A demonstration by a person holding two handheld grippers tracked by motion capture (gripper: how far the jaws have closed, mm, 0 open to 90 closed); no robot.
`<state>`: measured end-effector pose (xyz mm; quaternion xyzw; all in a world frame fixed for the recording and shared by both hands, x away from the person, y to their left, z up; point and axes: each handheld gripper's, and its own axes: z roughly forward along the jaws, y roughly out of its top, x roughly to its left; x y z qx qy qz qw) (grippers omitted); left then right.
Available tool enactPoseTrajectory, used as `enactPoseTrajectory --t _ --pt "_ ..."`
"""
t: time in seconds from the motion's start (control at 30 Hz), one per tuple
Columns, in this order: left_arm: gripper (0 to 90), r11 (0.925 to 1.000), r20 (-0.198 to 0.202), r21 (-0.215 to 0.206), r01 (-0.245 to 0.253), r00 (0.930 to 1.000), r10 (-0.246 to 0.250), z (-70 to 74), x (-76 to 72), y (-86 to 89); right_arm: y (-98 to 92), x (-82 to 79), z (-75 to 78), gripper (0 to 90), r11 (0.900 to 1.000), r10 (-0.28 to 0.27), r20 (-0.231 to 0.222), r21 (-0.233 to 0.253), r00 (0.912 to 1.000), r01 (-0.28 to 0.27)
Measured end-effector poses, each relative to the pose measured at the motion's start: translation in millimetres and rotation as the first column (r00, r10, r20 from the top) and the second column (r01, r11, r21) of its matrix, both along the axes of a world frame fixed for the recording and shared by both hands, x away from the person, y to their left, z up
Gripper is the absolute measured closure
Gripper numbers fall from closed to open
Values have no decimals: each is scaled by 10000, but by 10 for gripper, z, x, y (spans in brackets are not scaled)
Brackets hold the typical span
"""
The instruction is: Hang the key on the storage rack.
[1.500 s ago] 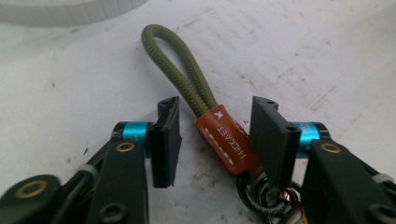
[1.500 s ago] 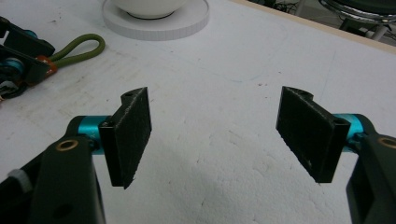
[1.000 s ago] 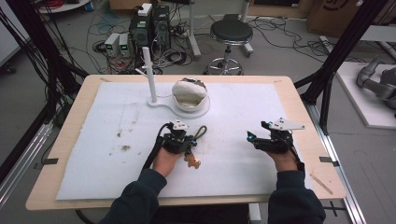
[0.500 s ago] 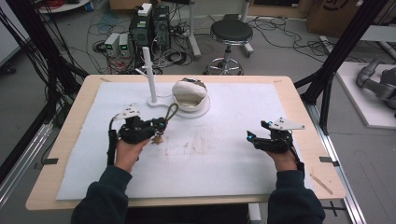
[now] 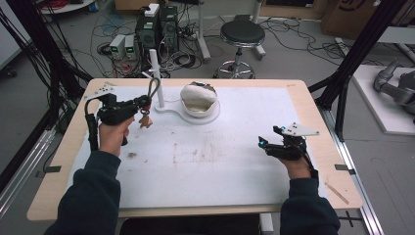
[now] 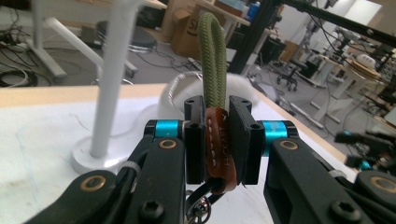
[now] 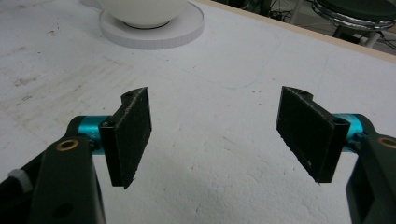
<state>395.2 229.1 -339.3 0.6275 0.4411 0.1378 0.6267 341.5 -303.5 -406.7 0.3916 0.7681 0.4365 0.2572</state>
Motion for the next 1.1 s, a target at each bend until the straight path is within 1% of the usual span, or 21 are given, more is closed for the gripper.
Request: enactPoseTrajectory --t 0.07,0.17,0.23,0.27,0.33,0.4,0.47,0.57,0.6,0.63,0.67,0.73,0.83,0.87,0.9,0.93,0.97,1.0,1.1 --pt "765 9999 -30 -77 -101 9999 101 50 67 26 2 -1 -4 270 10000 -1 -92 41 10000 2" --pt "765 9991 -69 -277 -319 9995 317 104 167 58 -4 3 -9 270 10000 -12 -68 15 10000 12" --pt "765 9984 -161 -293 -483 9987 478 122 238 76 -10 3 -12 270 10000 -9 -83 7 10000 9" --pt "765 9982 -286 -252 -553 9981 546 123 274 78 -11 2 -15 270 10000 -13 -93 23 10000 13" --pt "764 9975 -590 7 -709 9957 708 104 346 76 -15 1 -18 270 10000 -21 -117 34 9999 21" --pt "764 9963 -842 123 -851 9927 858 77 401 59 -18 4 -21 270 10000 -28 -84 25 10000 28" --pt "764 9958 -992 283 -876 9910 900 41 443 36 -19 4 -23 270 10000 -21 -107 33 9999 21" --pt "763 9940 -1186 747 -798 9890 883 -12 482 -35 -19 2 -24 270 10000 -18 -155 27 9999 19" --pt "762 9934 -1181 835 -781 9891 877 -23 488 -54 -19 3 -23 270 10000 -19 -160 30 9999 19" --pt "761 9936 -1180 800 -802 9890 893 -34 492 -68 -21 5 -24 270 10000 -19 -122 11 9999 19" --pt "759 9928 -1180 852 -842 9886 940 -43 492 -77 -19 3 -24 270 10000 -13 -145 23 9999 13" --pt "752 9900 -1136 1064 -931 9879 1051 -62 485 -84 -21 2 -22 270 10000 -24 -72 9 10000 24" --pt "744 9908 -1092 1048 -861 9892 975 -102 456 -71 -26 -8 -19 270 10000 -41 -102 33 9999 41" --pt "738 9907 -1009 1080 -829 9905 939 -116 439 -64 -29 -10 -20 270 10000 -30 -115 31 9999 30" --pt "718 9904 -1021 1141 -776 9908 894 -126 424 -58 -32 -11 -20 270 10000 -26 -119 34 9999 27" --pt "668 9894 -944 1198 -823 9911 939 -136 409 -52 -35 -10 -20 270 10000 -39 -101 19 9999 40" --pt "597 9897 -672 1110 -908 9928 987 -159 376 -37 -33 -12 -20 270 10000 -42 -126 39 9999 42" --pt "564 9900 -529 1039 -954 9935 1013 -179 348 -26 -36 -10 -20 270 10000 -27 -72 16 10000 27" --pt "454 9923 -255 877 -871 9957 896 -245 287 14 -28 -12 -20 270 10000 -28 -106 21 9999 28"
